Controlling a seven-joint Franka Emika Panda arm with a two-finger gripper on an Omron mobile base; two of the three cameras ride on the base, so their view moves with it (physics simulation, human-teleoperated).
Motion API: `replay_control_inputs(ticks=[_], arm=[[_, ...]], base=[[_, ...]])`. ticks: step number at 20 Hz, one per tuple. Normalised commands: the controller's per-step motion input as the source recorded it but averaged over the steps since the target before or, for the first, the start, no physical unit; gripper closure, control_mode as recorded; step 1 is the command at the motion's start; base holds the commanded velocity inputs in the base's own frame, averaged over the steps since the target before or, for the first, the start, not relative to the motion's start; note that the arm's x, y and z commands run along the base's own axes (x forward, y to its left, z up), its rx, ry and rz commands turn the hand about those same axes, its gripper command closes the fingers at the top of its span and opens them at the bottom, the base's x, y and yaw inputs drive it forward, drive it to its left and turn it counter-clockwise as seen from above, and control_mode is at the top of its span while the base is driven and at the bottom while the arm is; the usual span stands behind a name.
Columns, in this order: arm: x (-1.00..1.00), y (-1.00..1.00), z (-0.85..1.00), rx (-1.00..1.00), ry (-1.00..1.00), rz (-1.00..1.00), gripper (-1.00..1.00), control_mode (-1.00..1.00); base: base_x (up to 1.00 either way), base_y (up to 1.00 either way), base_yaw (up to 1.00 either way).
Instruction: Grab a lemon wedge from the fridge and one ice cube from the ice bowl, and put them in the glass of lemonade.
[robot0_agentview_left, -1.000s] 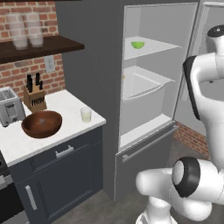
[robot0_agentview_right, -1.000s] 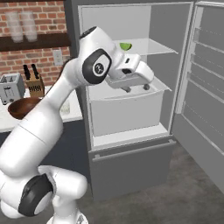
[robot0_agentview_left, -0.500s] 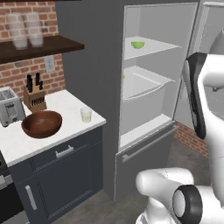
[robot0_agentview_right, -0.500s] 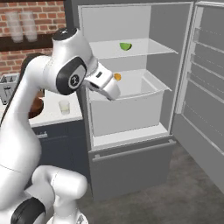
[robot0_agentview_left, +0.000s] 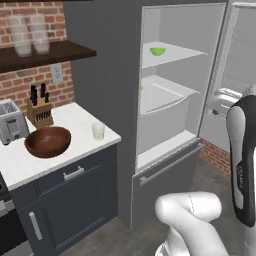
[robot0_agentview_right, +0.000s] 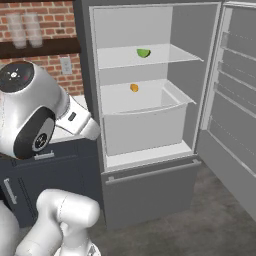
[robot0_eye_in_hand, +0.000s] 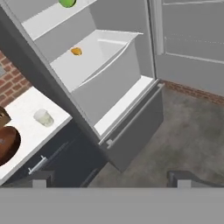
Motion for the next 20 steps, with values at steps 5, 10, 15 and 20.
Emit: replay_control_inputs(ticks=[5, 10, 15, 20], arm=[[-0.29, 0.55, -0.02, 0.0, -0.02, 0.24, -1.0, -1.0], [0.11, 0.28, -0.02, -0.02, 0.11, 0.11, -1.0, -1.0], [0.01, 0.0, -0.25, -0.04, 0.01, 0.0, -1.0, -1.0], [0.0, 0.0, -0.18, 0.0, 0.0, 0.0, -1.0, -1.0]], base=[[0.0, 0.0, 0.0], [0.0, 0.0, 0.0], [0.0, 0.0, 0.0], [0.0, 0.0, 0.0]])
